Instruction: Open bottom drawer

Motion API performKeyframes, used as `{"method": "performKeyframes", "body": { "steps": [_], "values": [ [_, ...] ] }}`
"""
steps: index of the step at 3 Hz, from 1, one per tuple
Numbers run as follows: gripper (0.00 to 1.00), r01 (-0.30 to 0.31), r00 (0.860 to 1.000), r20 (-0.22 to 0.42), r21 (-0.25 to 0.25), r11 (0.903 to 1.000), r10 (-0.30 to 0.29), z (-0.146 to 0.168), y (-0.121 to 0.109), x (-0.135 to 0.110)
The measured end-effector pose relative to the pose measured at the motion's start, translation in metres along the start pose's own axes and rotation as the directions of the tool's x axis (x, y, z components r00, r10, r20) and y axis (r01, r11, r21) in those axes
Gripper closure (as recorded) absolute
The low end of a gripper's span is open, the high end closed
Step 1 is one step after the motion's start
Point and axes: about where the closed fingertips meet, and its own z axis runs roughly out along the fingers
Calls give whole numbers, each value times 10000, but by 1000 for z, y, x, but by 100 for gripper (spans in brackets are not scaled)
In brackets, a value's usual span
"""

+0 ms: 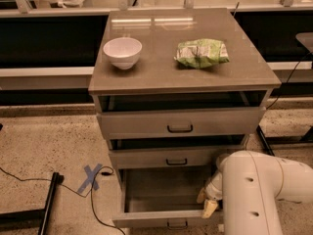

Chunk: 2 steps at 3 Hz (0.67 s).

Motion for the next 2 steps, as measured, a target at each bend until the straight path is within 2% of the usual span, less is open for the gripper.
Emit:
{"method": "performKeyframes", "body": {
  "steps": [1,2],
  "values": [
    [23,95,9990,-437,403,9991,-77,-1,-7,-2],
    [54,68,9959,-908,752,9971,1,-11,-10,-3]
  ]
}}
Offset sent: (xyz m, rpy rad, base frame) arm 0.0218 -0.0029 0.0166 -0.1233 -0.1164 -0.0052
